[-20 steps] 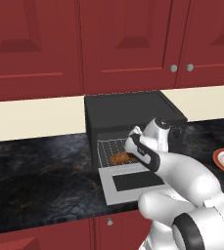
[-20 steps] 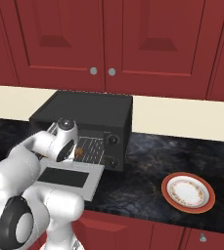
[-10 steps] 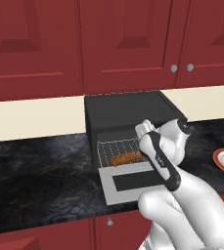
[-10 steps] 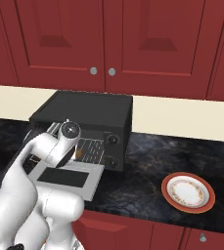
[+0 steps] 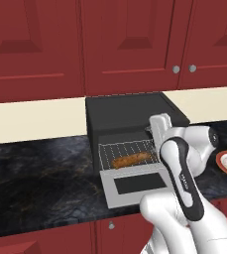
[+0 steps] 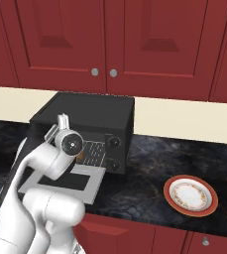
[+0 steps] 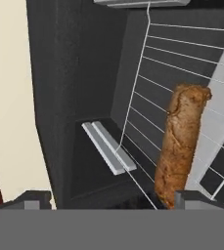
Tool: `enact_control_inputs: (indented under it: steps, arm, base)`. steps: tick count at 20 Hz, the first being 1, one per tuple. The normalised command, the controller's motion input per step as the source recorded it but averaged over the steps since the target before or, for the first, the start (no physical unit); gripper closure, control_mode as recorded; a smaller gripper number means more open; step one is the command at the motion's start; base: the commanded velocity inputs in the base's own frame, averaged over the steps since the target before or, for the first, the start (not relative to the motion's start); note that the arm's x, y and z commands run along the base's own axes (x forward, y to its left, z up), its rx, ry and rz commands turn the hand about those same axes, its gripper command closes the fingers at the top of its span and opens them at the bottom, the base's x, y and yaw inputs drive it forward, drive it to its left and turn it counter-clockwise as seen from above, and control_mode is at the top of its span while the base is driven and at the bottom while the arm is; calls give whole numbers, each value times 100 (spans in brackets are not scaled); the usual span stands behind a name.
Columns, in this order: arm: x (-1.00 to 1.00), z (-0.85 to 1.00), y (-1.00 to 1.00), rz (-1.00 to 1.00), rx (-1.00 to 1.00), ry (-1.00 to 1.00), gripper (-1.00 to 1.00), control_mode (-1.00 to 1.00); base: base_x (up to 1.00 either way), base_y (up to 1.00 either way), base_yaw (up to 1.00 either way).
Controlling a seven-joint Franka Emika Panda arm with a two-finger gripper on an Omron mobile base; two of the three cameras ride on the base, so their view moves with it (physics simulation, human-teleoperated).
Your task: Pull the toaster oven rack outwards. Pick up the baguette from the plate and place it on the toaster oven rack. Close the toaster oven door fully and set the temperature to the lowest setting.
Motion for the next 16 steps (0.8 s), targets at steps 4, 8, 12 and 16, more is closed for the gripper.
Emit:
enact_control_inputs:
  steps: [4, 8, 12, 16]
  arm:
    - [-48, 37, 0, 0, 11, -28, -100, -100]
    - [-51, 39, 0, 0, 6, -20, -100, -100]
    - [-65, 4, 0, 2, -5, -4, -100, -100]
    - [-74, 0, 2, 4, -23, 0, -100, -100]
  base:
    - [0, 0, 0]
    - [0, 0, 0]
    - [0, 0, 0]
    - [0, 0, 0]
